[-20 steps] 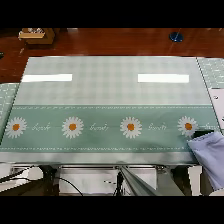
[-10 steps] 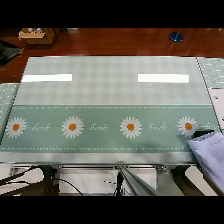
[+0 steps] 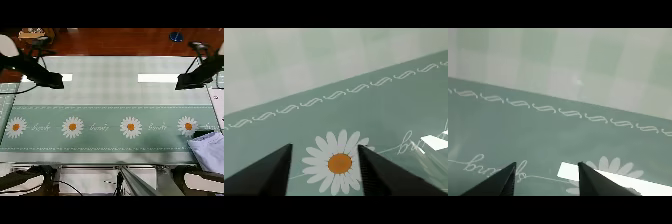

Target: Fold the shirts.

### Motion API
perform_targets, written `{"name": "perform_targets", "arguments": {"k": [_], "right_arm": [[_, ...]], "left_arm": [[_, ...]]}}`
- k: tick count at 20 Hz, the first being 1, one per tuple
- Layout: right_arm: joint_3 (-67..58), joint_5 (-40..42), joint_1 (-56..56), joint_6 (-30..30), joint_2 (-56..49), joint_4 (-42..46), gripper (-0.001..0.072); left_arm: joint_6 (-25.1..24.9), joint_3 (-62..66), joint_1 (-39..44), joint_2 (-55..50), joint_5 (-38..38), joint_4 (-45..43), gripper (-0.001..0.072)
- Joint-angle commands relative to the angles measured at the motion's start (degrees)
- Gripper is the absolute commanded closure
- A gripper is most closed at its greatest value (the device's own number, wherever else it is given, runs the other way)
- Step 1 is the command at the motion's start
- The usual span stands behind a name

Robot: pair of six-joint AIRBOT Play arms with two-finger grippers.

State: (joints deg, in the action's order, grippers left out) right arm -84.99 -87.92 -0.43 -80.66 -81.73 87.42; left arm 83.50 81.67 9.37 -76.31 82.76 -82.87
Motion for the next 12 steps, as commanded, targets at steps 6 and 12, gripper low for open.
{"name": "perform_targets", "arguments": {"k": [6, 12], "right_arm": [[-0.8, -5.3, 7.0, -0.5, -1.8, 8.7, 0.0259], [-0.8, -5.3, 7.0, -0.5, -1.8, 8.7, 0.0259]], "left_arm": [[9.2, 0.0, 6.0, -0.3, 2.9, -6.5, 0.0077], [9.2, 0.0, 6.0, -0.3, 2.8, -6.4, 0.0077]]}}
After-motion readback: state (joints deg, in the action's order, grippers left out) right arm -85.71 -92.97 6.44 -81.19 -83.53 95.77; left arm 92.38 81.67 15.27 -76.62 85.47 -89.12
